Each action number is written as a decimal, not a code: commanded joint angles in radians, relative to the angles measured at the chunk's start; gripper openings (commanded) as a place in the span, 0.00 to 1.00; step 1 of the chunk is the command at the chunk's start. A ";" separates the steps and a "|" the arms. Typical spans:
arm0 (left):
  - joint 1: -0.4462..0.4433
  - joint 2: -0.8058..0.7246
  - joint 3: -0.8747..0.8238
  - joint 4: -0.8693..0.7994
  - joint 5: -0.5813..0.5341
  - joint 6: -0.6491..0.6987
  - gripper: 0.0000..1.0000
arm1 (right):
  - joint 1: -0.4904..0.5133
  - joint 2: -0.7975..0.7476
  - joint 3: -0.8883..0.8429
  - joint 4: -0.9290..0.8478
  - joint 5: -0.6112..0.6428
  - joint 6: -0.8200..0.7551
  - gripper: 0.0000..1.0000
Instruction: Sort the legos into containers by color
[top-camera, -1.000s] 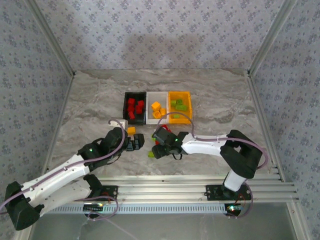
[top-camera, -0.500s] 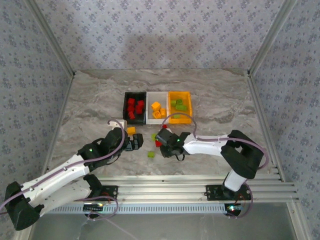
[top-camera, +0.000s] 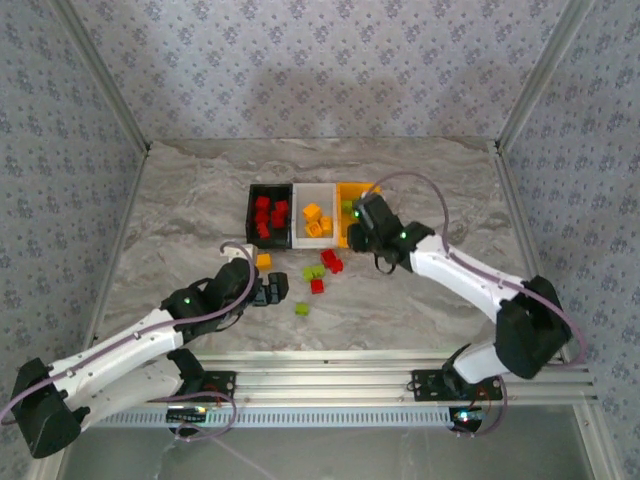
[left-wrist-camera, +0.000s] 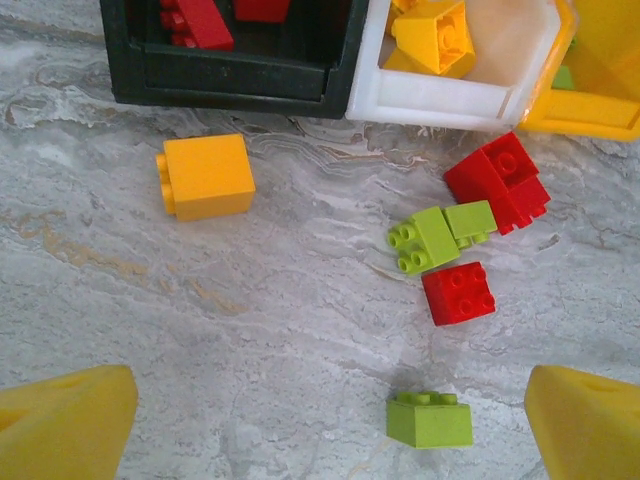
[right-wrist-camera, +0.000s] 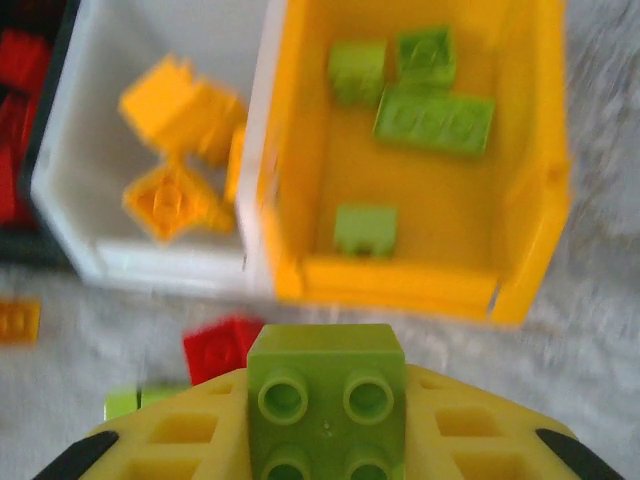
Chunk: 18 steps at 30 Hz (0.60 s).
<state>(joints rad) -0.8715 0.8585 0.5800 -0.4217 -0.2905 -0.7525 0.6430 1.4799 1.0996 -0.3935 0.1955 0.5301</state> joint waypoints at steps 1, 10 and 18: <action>0.000 0.004 -0.010 0.020 0.034 0.006 0.99 | -0.060 0.137 0.124 -0.038 0.010 0.000 0.32; -0.007 0.042 -0.028 0.026 0.097 0.015 0.99 | -0.145 0.413 0.390 -0.106 -0.021 0.051 0.53; -0.081 0.164 0.001 0.056 0.133 0.063 0.99 | -0.123 0.291 0.341 -0.031 -0.016 0.031 0.74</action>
<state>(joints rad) -0.9188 0.9855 0.5564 -0.3904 -0.1825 -0.7254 0.5045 1.8675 1.4582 -0.4397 0.1829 0.5640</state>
